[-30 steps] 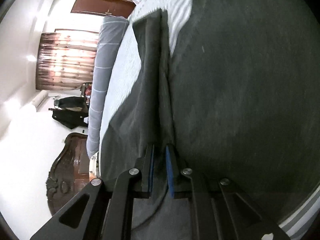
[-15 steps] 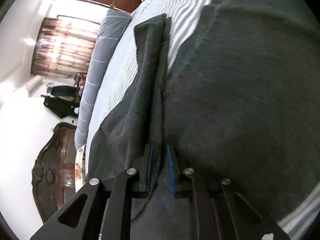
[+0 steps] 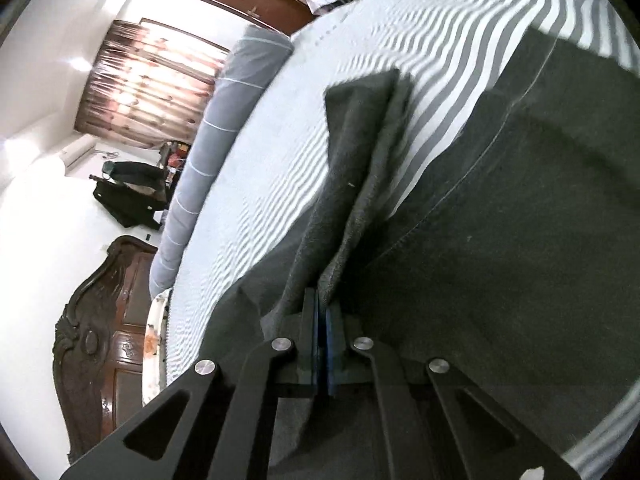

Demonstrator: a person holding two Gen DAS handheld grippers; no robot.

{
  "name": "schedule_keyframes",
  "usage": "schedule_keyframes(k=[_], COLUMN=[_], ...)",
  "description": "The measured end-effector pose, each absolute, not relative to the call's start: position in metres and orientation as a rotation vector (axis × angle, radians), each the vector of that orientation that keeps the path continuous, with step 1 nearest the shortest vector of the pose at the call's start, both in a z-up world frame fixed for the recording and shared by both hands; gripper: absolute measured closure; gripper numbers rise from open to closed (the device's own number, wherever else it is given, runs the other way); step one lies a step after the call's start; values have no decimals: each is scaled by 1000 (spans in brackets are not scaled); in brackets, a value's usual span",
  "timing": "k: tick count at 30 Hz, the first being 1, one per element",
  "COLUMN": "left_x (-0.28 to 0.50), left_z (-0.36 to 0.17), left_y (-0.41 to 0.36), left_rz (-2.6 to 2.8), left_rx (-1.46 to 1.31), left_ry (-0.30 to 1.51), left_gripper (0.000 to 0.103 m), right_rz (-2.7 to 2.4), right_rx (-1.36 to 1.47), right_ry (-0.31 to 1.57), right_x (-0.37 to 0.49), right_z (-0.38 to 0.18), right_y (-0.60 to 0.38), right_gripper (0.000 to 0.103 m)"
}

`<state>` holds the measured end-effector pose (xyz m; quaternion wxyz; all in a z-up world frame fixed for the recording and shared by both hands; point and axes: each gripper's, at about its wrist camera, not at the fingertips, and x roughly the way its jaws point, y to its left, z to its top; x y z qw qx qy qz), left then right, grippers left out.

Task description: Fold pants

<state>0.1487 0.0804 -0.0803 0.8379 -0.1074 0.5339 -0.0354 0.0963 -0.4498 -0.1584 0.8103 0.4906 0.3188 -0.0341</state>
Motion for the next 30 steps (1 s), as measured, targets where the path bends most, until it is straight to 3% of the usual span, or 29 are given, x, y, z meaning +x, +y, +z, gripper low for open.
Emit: schedule_keyframes(k=[10,30], left_x=[137,103], left_z=[-88,-119], left_y=[81,83], left_rz=[-108,-115], left_rx=[-160,-114], left_ry=[1171,1244], left_gripper=[91,90], right_rz=[-162,-232], right_rx=[977,972], right_ry=[704,826], right_x=[38,-5], right_z=[-142,-174], right_y=[-439,-434], right_gripper=[99,99])
